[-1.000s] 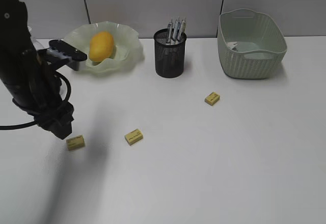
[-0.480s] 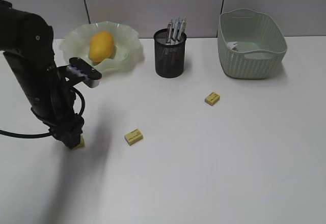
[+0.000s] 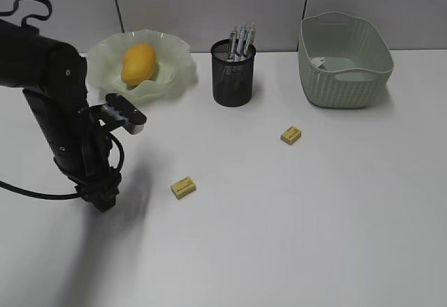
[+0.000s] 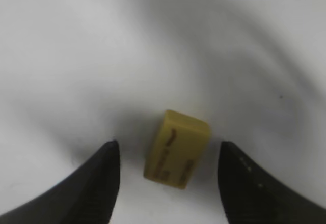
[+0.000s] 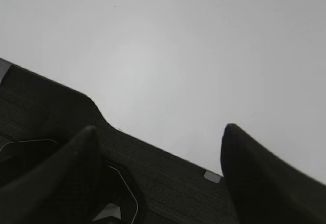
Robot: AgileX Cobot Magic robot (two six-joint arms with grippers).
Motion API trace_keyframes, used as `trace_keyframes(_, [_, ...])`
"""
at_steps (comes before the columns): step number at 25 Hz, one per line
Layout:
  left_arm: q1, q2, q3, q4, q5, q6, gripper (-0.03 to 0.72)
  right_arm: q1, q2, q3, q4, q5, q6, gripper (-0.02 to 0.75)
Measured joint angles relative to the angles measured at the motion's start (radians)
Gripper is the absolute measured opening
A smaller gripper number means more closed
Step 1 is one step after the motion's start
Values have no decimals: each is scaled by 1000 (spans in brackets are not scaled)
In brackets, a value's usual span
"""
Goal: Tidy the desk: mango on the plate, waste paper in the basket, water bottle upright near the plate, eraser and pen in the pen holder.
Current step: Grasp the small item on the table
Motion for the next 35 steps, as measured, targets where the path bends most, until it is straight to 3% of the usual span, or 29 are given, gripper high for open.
trace_keyframes(8, [0,10,0,1,-38,0,377,0,0,0,-6,0,0,582])
trace_keyframes(19, [-4,29,-10,2,-29,0,356,0,0,0,-8,0,0,582])
trace_keyframes(24, [-24,30,-12,17,-22,0,204,0,0,0,-9,0,5,582])
trace_keyframes(35, [-47,-18,-6,-2,40,-8,204,0,0,0,-11,0,7,582])
